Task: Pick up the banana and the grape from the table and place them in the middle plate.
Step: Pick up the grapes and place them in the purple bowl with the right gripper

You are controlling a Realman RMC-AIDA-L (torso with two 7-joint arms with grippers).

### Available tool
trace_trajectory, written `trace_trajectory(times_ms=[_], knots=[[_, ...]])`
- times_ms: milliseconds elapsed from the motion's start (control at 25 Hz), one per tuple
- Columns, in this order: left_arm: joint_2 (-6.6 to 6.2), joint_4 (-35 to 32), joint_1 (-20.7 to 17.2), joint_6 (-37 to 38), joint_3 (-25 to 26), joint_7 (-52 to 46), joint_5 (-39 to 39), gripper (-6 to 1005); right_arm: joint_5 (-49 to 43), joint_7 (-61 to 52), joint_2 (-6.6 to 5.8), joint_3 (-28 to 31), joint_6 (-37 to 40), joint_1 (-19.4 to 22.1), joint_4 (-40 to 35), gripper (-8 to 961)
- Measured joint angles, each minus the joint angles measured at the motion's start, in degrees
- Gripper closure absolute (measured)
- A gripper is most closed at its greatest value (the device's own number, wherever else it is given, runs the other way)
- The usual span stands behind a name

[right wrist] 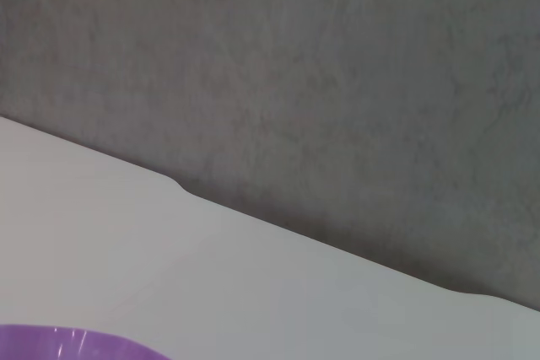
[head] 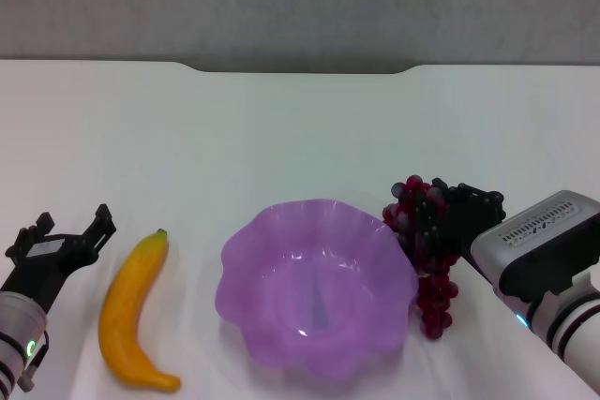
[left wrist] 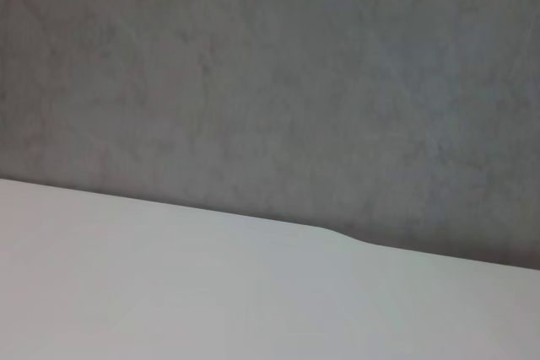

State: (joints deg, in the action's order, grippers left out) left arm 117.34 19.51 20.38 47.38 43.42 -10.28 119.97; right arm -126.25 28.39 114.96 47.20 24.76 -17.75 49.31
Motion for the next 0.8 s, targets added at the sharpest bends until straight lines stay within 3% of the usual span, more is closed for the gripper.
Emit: trace_trajectory(times_ms=[800], knots=[[-0.10,0.00,-0.13,-0.17,0.06,0.00,0.00,117,-4.51,1.19,-0.33,0.95,4.02,5.28,6.07,721]])
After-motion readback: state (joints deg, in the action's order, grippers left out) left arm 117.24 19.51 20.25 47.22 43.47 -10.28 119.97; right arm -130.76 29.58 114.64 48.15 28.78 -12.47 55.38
